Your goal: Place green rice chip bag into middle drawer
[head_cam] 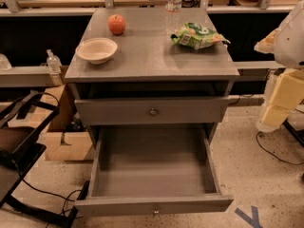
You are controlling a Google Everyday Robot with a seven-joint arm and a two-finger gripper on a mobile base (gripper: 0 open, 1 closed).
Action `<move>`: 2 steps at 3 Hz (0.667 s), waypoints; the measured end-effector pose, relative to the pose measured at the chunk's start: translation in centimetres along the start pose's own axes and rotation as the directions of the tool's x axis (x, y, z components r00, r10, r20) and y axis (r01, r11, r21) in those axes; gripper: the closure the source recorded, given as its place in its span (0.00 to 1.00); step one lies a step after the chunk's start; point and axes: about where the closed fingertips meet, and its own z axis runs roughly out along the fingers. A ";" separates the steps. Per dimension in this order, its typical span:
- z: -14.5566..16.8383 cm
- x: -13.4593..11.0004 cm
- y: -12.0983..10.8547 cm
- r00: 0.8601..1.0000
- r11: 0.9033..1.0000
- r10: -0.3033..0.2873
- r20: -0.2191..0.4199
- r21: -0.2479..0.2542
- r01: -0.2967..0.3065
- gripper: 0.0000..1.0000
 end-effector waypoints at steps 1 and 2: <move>0.0 0.0 -0.2 1.000 1.000 0.000 0.001 0.006 0.000 0.00; 0.2 -0.7 -2.5 1.000 0.996 0.004 0.010 0.093 -0.005 0.00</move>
Offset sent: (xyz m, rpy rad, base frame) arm 0.0595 -0.0019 0.0089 -0.0224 -0.1938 -0.0499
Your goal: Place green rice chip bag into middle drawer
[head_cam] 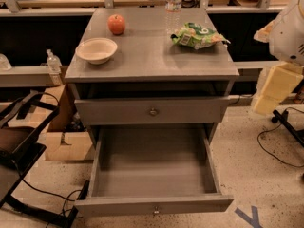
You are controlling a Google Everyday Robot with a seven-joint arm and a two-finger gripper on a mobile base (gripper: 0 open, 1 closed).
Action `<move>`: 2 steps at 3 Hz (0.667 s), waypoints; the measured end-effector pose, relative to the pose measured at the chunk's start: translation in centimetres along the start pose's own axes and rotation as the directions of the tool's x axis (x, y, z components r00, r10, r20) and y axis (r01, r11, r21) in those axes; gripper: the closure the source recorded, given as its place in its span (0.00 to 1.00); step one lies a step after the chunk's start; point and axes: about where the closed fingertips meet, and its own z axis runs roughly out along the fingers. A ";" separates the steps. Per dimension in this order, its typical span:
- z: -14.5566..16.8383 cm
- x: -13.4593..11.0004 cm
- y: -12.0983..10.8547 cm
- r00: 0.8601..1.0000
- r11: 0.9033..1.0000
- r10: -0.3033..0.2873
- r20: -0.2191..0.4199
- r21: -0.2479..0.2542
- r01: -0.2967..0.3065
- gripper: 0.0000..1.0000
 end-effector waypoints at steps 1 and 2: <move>0.7 0.1 -4.9 0.999 0.991 -0.005 0.050 0.136 -0.001 0.00; 1.7 -1.3 -10.2 0.989 0.963 -0.022 0.147 0.269 -0.018 0.00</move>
Offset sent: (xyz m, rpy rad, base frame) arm 0.2123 -0.0119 0.0870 0.2177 -0.7494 -0.0167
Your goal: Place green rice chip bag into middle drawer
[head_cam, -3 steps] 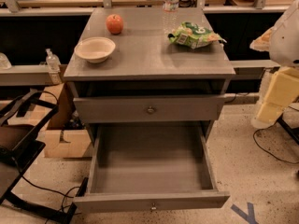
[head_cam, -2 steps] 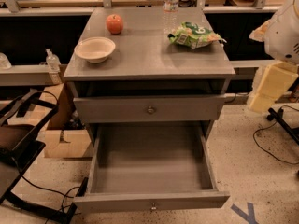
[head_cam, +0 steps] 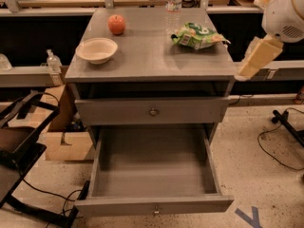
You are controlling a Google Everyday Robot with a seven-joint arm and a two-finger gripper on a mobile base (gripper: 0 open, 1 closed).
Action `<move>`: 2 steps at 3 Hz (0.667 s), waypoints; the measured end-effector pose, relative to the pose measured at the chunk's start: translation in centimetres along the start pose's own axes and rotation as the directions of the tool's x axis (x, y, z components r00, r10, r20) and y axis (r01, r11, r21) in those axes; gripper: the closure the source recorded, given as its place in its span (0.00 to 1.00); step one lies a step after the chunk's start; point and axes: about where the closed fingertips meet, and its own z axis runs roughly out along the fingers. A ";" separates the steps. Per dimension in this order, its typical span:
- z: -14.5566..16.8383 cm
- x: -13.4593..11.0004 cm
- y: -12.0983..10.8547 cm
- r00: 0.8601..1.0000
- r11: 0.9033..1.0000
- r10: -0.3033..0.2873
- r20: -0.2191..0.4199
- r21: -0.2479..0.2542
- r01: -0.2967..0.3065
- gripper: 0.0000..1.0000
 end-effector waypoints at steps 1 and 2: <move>2.3 -1.5 -4.8 0.994 0.986 0.031 0.109 0.161 -0.048 0.00; 1.9 -2.2 -5.7 0.991 0.979 0.024 0.128 0.200 -0.049 0.00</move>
Offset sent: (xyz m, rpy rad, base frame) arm 0.0383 0.0017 0.0054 0.0618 -0.1154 -0.0194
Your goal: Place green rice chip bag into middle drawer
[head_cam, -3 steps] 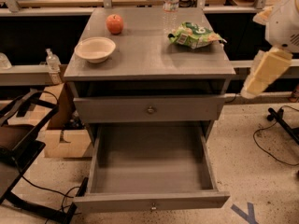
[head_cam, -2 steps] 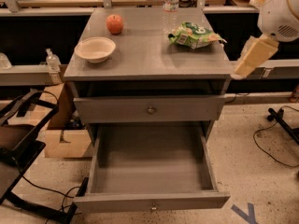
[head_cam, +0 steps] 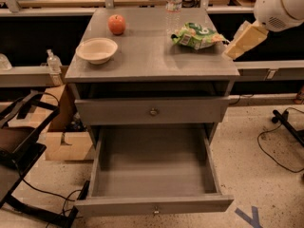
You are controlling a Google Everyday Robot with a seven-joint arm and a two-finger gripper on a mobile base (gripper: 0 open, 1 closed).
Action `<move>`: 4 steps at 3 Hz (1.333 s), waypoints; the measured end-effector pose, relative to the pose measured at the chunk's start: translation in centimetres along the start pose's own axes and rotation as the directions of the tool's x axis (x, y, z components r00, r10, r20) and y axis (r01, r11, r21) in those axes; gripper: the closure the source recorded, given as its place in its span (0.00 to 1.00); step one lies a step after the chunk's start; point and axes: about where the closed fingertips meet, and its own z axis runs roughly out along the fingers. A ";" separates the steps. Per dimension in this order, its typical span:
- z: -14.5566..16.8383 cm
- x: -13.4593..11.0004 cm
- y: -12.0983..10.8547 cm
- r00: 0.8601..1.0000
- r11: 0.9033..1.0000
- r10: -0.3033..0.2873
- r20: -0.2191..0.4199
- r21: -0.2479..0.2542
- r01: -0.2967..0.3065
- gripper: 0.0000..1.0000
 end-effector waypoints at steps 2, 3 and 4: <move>8.3 -4.0 0.7 0.994 0.999 -0.030 0.104 -0.030 0.033 0.00; 15.1 -6.8 -0.3 0.987 0.998 -0.046 0.155 -0.032 0.051 0.00; 20.4 -8.5 -1.5 0.985 0.998 -0.045 0.166 -0.034 0.052 0.00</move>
Offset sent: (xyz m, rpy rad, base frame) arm 0.1427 0.1010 -0.0763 0.1166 -0.0325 0.1900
